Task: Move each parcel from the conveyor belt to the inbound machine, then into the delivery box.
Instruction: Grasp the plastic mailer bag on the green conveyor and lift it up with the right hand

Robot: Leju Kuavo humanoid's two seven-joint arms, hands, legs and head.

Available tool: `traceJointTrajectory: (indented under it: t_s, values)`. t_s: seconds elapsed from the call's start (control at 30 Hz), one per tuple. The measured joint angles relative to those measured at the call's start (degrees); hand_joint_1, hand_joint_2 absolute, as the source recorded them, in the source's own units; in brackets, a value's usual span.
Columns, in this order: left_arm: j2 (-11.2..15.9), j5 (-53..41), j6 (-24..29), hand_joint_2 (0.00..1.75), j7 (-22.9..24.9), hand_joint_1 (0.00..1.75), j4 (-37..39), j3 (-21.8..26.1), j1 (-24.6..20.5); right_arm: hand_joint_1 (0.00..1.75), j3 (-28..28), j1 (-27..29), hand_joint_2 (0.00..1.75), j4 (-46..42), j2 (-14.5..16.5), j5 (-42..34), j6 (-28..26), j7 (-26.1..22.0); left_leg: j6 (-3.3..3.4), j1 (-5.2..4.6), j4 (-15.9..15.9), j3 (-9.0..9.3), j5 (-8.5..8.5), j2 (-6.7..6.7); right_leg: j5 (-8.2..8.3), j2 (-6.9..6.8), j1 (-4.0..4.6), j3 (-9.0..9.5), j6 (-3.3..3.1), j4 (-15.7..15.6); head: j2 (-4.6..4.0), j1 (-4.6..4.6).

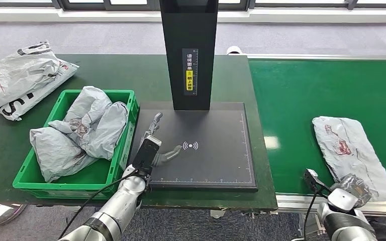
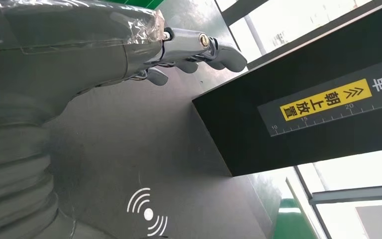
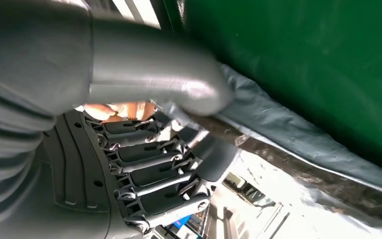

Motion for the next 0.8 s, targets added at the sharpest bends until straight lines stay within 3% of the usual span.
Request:
traceJointTrajectory:
  t_s: [0.23,0.6,0.7,0.8]
  values:
    - [0.03,0.08,-0.96,1.75,0.03,0.00,-0.11,0.28,-0.25,1.75,-1.57,-0.25,1.75,0.26,0.03,-1.59,7.65,-1.18,0.00,0.03,-0.01,0.00,0.00,-0.01,-0.04,-0.01,0.04,-0.01,-0.01,0.00,0.00,0.00]
    - [0.14,-0.21,-0.64,1.75,-0.04,0.00,-0.11,1.01,-0.35,1.75,-3.21,-0.77,1.75,0.36,0.68,-1.70,5.74,-3.27,0.02,0.01,0.00,-0.01,-0.01,-0.02,-0.05,-0.02,0.01,0.02,0.03,0.00,0.00,0.00]
    - [0.22,-0.17,0.04,1.75,-0.04,0.00,-0.21,1.21,-0.25,1.75,-3.21,-0.83,1.75,0.35,0.96,-1.26,0.54,-6.00,0.02,0.01,0.00,-0.07,-0.01,-0.02,-0.04,-0.02,0.01,0.02,0.02,0.02,0.00,0.01]
    - [0.53,-0.10,1.56,1.75,0.10,0.00,-1.18,1.90,0.49,1.75,-3.21,-1.46,1.75,-0.29,2.36,-1.78,-13.67,-15.06,0.00,0.01,-0.01,-0.21,-0.02,0.06,-0.01,0.11,-0.01,-0.03,0.00,0.06,0.00,0.02]
